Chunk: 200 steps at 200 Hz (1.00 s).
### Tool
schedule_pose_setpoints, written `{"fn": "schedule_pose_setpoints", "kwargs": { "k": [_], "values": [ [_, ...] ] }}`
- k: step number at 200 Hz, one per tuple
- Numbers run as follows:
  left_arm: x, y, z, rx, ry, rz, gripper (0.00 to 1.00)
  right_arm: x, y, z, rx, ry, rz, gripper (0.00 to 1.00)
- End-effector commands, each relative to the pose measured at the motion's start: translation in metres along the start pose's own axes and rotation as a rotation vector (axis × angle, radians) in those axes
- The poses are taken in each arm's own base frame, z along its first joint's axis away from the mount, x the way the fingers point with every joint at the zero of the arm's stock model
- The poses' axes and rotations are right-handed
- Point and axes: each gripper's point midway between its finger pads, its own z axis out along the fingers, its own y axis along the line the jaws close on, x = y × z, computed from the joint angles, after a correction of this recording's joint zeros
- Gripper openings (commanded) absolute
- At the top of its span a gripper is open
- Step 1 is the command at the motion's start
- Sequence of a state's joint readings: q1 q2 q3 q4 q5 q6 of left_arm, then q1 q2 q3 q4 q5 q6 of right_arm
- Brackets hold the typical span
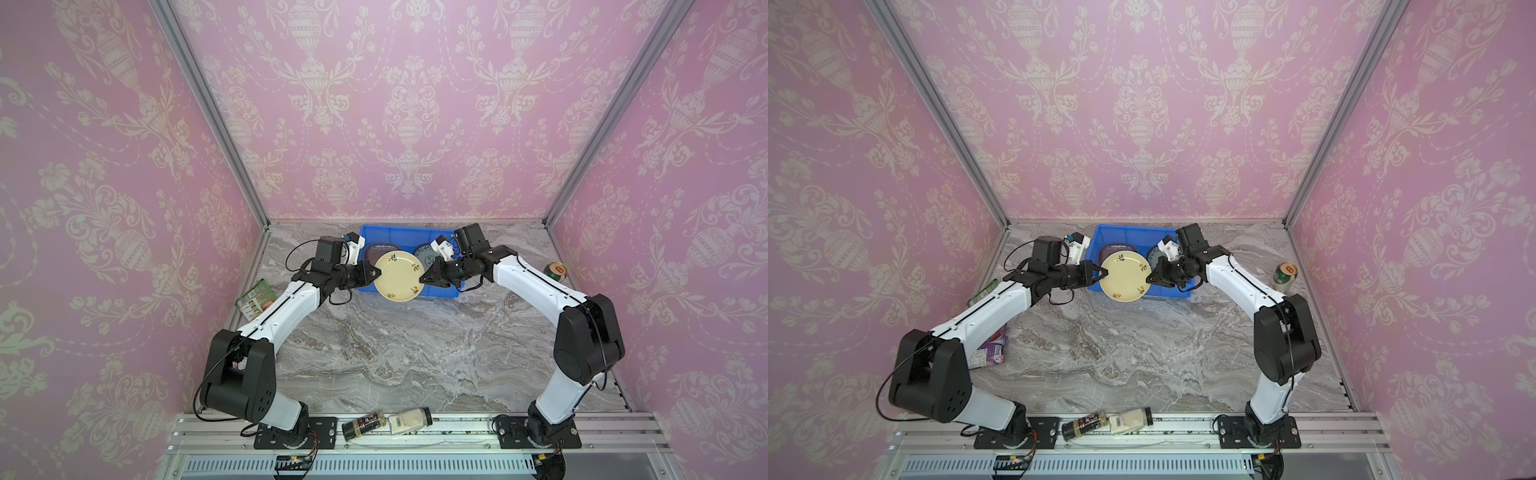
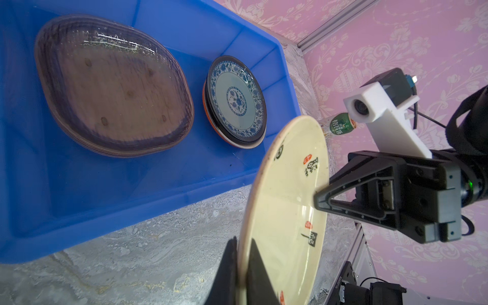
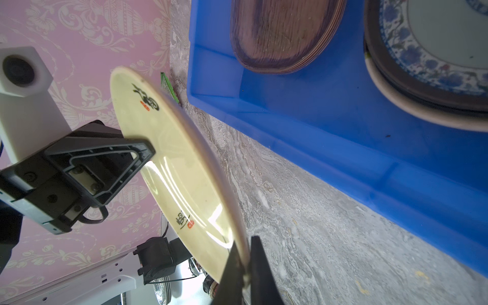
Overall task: Place the plates into the plastic bin on the countertop
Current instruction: 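Pass the cream plate from the right gripper to the left gripper above the bin, then lower the cream plate onto the stack with the left gripper while the right withdraws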
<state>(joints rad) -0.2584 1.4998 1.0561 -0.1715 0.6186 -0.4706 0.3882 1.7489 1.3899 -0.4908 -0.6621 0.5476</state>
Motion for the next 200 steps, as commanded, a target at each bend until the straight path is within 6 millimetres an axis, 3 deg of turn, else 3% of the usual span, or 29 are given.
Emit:
{"fn": "schedule_pose_setpoints", "kwargs": {
  "k": [1,28,43,54,86,111,133,168,200],
  "values": [
    [-0.008,-0.003,0.003,0.004,-0.010,0.007,0.00,-0.006,0.020,-0.018,-0.055,-0.048,-0.029,0.00],
    [-0.014,-0.003,0.007,0.009,-0.024,-0.008,0.00,-0.011,0.012,-0.025,-0.028,-0.079,-0.017,0.00],
    [-0.024,-0.003,0.012,0.008,-0.034,-0.021,0.00,-0.018,-0.004,-0.036,0.048,-0.134,0.002,0.22],
    [-0.032,-0.002,0.018,0.007,-0.035,-0.035,0.00,-0.024,-0.016,-0.048,0.096,-0.187,0.024,0.32],
    [-0.063,-0.010,0.044,0.025,-0.051,-0.037,0.00,-0.042,-0.049,-0.100,0.145,-0.399,0.154,0.41],
    [-0.078,-0.012,0.074,0.025,-0.033,-0.043,0.00,-0.042,-0.077,-0.140,0.159,-0.539,0.238,0.42],
    [-0.085,-0.009,0.103,0.007,-0.011,-0.047,0.00,-0.041,-0.086,-0.163,0.172,-0.594,0.260,0.42],
    [-0.089,-0.004,0.144,-0.035,0.033,-0.052,0.00,-0.036,-0.092,-0.172,0.177,-0.606,0.268,0.42],
    [-0.088,0.004,0.167,-0.078,0.052,-0.048,0.00,-0.033,-0.095,-0.170,0.170,-0.601,0.273,0.42]
  ]
}}
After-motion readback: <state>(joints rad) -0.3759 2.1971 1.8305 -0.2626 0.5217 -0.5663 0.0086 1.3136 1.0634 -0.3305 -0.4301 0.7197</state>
